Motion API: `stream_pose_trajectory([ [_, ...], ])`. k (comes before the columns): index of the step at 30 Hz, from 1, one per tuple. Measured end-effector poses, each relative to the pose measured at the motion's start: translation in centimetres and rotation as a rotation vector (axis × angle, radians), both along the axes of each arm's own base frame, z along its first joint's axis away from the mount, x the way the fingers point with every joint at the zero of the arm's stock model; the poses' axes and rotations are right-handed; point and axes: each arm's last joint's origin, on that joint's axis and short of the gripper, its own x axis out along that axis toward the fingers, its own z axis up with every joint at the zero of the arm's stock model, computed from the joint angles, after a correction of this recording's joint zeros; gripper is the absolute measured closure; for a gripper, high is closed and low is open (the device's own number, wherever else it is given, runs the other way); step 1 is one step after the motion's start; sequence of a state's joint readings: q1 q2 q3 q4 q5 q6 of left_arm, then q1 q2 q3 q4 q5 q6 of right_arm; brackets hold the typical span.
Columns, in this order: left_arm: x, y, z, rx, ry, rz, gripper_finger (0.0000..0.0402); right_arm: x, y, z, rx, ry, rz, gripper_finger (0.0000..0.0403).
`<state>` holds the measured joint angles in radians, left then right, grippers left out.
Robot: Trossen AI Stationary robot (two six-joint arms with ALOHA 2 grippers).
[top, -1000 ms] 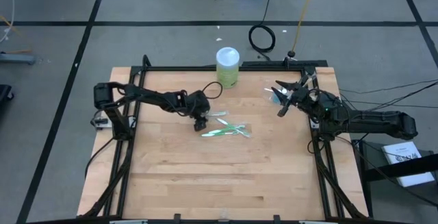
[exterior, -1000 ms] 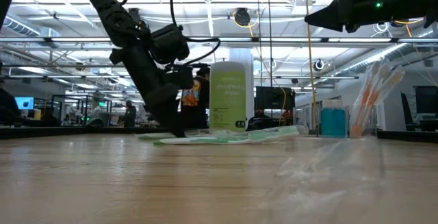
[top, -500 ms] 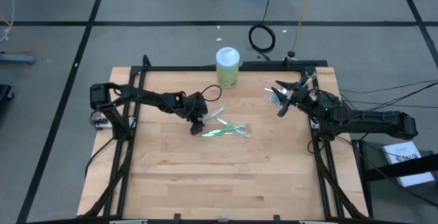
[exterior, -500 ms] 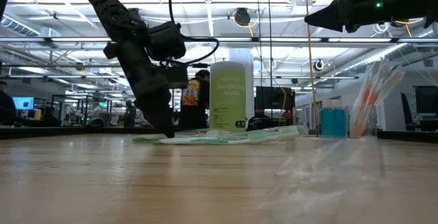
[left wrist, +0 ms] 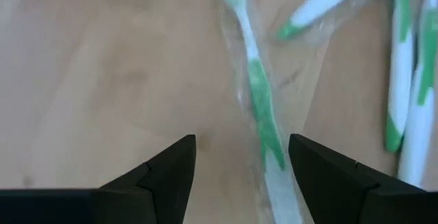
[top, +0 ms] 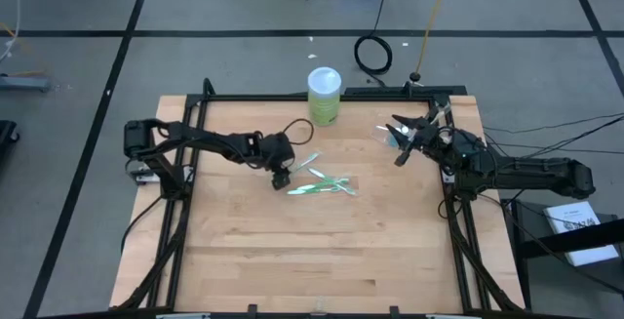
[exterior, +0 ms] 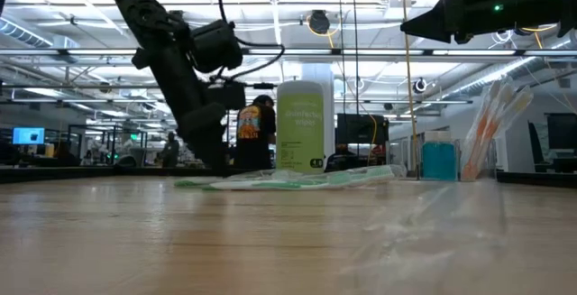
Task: Pick & Place toothbrushing station
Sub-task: Put the green toothbrush into the transparent organizer
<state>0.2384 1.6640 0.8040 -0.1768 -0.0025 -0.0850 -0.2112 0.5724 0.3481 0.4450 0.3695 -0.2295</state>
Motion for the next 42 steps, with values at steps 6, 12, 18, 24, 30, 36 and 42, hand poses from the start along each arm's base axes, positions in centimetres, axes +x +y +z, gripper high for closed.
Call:
stream_pose_trajectory([
  [6, 0.6, -1.7, -1.4, -0.005, 0.049, -0.011, 0.0158, -0.1, -0.3, 0.0, 0.002, -0.001, -0.015, 0.0266],
  [12, 0.6, -3.1, -1.7, 0.078, 0.098, 0.029, 0.0158, -0.1, -0.3, 0.0, 0.009, -0.005, -0.019, 0.0266],
  [18, 0.2, -3.4, -1.9, 0.057, 0.129, 0.09, 0.0171, -0.1, -0.3, 0.0, 0.018, -0.011, -0.017, 0.0266],
  [24, 0.2, -3.5, -2.0, 0.013, 0.129, 0.097, 0.0254, -0.1, -0.3, 0.0, 0.022, -0.014, -0.016, 0.0266],
  [30, 0.3, -3.6, -2.0, -0.012, 0.121, 0.08, 0.034, -0.1, -0.3, 0.0, 0.027, -0.018, -0.014, 0.0266],
  [36, 0.3, -3.5, -1.7, 0.012, 0.108, 0.035, 0.0379, -0.1, -0.3, 0.0, 0.027, -0.018, -0.014, 0.0266],
  [42, 0.0, -3.4, -0.4, 0.066, 0.083, 0.009, 0.0372, -0.1, -0.3, 0.0, 0.028, -0.018, -0.014, 0.0266],
])
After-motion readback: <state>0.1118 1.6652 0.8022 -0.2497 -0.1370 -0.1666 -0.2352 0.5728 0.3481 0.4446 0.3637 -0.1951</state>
